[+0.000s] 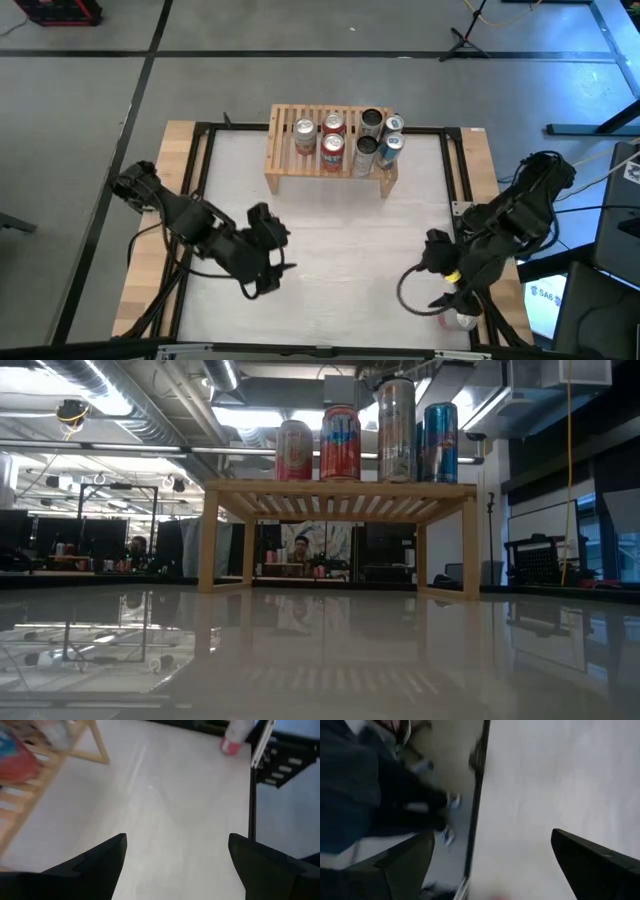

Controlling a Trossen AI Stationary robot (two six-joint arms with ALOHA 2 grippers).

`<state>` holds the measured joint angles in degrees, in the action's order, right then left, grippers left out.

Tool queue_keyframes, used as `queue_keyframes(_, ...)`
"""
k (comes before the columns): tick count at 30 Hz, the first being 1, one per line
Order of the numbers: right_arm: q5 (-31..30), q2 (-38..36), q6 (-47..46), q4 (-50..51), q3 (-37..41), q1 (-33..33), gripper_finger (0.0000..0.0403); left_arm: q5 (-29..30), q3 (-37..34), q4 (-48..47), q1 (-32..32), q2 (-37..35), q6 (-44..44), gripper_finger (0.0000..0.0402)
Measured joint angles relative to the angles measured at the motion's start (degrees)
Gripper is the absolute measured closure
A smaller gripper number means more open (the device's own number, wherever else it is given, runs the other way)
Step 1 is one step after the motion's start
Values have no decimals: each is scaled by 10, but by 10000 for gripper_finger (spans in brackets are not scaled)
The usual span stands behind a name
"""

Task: Place canned beverage on shelf
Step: Put the pink soda can on the shelf aligned with the other pink soda can

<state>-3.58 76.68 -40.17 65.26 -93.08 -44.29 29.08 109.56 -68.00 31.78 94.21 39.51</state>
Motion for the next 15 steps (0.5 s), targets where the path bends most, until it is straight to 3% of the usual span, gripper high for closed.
queue_keyframes(7, 108, 60, -144, 113, -14, -42, 13, -10, -73, 39, 13, 0, -28, 61)
queue_keyframes(15, 145, 127, -292, 188, 9, -131, 13, -11, -107, 66, 7, 0, -116, 61)
